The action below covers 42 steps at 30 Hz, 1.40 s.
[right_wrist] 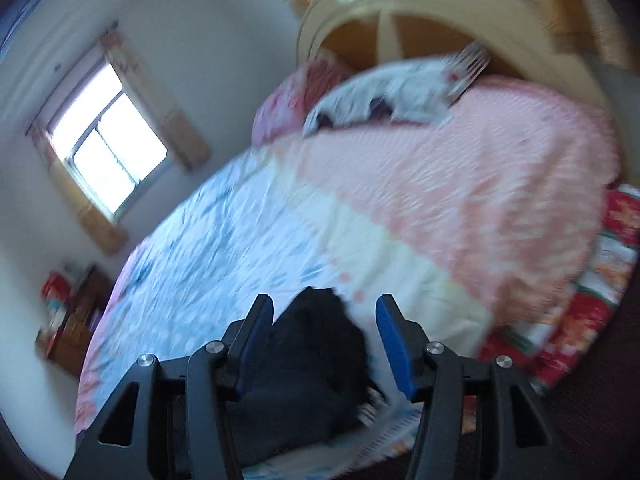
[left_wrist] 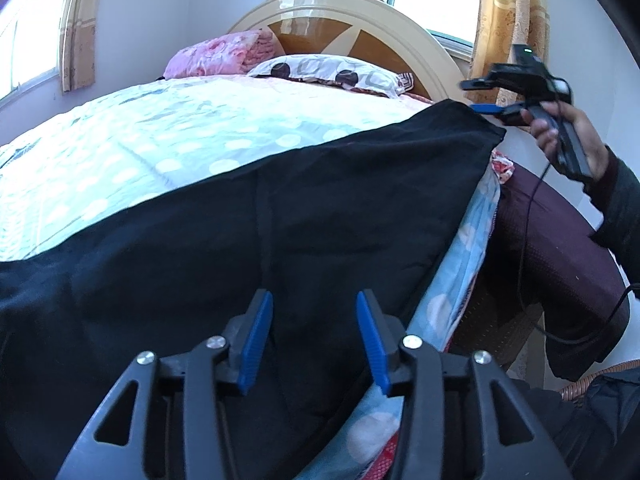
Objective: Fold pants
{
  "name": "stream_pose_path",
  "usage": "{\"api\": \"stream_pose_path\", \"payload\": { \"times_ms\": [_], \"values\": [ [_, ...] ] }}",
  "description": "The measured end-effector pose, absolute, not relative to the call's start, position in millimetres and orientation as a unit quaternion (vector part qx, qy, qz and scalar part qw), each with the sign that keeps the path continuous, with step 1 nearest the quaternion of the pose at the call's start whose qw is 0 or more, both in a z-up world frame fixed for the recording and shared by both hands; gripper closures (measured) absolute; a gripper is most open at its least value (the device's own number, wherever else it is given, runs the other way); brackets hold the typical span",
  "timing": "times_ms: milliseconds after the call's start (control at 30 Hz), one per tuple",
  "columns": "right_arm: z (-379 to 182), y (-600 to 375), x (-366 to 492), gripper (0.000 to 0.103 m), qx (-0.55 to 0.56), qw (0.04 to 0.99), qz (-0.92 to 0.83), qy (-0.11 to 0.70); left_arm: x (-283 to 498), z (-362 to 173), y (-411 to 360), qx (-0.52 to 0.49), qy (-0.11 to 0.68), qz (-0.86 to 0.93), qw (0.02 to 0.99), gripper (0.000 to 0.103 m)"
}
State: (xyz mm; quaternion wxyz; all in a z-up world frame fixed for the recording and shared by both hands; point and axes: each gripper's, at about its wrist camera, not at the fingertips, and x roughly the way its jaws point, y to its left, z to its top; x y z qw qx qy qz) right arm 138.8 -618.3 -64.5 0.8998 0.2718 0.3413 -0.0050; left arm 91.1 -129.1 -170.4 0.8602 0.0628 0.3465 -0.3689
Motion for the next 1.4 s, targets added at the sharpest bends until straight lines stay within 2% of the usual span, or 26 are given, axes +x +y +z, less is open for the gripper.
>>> {"api": "stream_pose_path", "payload": {
  "times_ms": [100,133,167,200,233,300,400,500,533,567,667,833,900,933,967,1167,1400],
  "values": [
    [-84.4,-611.1,175.6,0.049,0.270,0.875,0.010,0.401,92.0,-171.2,-127.6,0.056,0.346,-0.370,0.860,0.056],
    [-90.1,-608.6,183.7,0.058,0.269,0.871,0.012,0.412,92.2,-171.2,-127.5,0.056,0.346,-0.370,0.860,0.056],
    [-92.6,-605.4,189.3,0.079,0.257,0.871,0.007,0.419,92.4,-171.2,-127.5,0.056,0.346,-0.370,0.860,0.055],
    [-92.4,-604.0,190.6,0.087,0.248,0.875,0.004,0.416,92.4,-171.3,-127.5,0.057,0.346,-0.372,0.860,0.054],
    [-89.7,-601.7,190.1,0.091,0.246,0.880,0.014,0.406,91.8,-171.4,-127.9,0.057,0.345,-0.373,0.859,0.053],
    [-72.2,-594.8,180.6,0.093,0.239,0.906,0.037,0.348,90.9,-172.4,-128.9,0.061,0.342,-0.375,0.859,0.051],
    [-60.5,-584.3,169.6,0.093,0.204,0.929,0.044,0.305,88.7,-173.8,-132.9,0.070,0.338,-0.376,0.860,0.047],
    [-86.1,-589.3,188.2,0.089,0.188,0.913,0.004,0.363,87.6,-174.5,-135.8,0.076,0.335,-0.377,0.860,0.042],
    [-100.6,-597.9,193.7,0.078,0.192,0.900,-0.022,0.392,86.9,-174.3,-136.3,0.077,0.334,-0.377,0.861,0.041],
    [-105.3,-605.1,193.6,0.060,0.204,0.896,-0.035,0.394,86.1,-174.0,-135.9,0.078,0.333,-0.376,0.861,0.041],
    [-94.2,-622.9,174.3,0.055,0.220,0.905,-0.053,0.360,85.7,-172.9,-132.9,0.070,0.336,-0.377,0.860,0.041],
    [-66.2,-630.1,125.9,0.055,0.240,0.920,-0.059,0.305,80.0,-162.2,-132.2,0.053,0.321,-0.390,0.861,0.041],
    [-57.0,-618.0,111.8,0.055,0.242,0.926,-0.023,0.289,76.7,-158.3,-137.5,0.060,0.309,-0.395,0.863,0.033],
    [-54.8,-606.5,107.5,0.055,0.238,0.929,0.001,0.285,76.1,-157.8,-140.2,0.064,0.306,-0.393,0.865,0.023],
    [-56.4,-593.1,104.6,0.055,0.229,0.928,0.026,0.292,76.3,-158.1,-143.4,0.071,0.303,-0.389,0.867,0.020],
    [-100.8,-550.3,118.4,0.054,0.156,0.909,0.011,0.387,91.0,-171.9,-157.4,0.095,0.346,-0.375,0.855,0.018],
    [-95.8,-561.8,105.5,0.054,0.196,0.905,0.023,0.376,81.3,-155.3,-152.2,0.064,0.332,-0.384,0.859,0.016]
  ]
}}
